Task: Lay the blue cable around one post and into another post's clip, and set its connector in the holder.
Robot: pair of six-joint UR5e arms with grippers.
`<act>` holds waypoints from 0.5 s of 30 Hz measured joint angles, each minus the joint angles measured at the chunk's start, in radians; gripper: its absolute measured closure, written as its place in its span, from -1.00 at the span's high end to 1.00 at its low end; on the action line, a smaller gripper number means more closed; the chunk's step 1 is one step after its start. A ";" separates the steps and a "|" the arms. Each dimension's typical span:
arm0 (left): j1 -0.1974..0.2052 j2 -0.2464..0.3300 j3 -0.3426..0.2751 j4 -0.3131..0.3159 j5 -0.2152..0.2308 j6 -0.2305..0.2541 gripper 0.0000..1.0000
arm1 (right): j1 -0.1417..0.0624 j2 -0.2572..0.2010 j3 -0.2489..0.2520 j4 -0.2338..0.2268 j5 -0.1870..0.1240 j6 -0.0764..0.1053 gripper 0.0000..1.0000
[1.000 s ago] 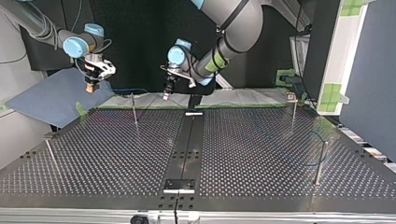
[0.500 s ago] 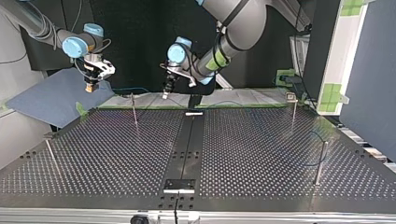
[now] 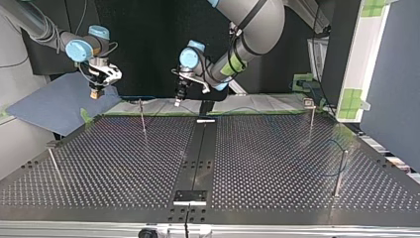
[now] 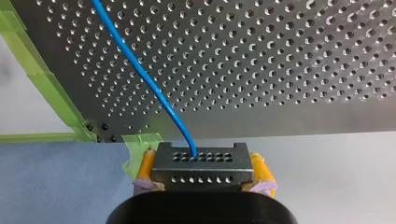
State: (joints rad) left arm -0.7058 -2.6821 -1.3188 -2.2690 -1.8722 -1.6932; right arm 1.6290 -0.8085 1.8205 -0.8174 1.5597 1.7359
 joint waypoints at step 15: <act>0.014 -0.003 0.007 0.016 0.042 -0.039 -0.98 | 0.000 0.001 -0.006 -0.012 -0.029 0.012 -1.00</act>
State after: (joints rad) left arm -0.6920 -2.6847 -1.3115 -2.2533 -1.8299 -1.7318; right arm 1.6286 -0.8075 1.8146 -0.8296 1.5309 1.7476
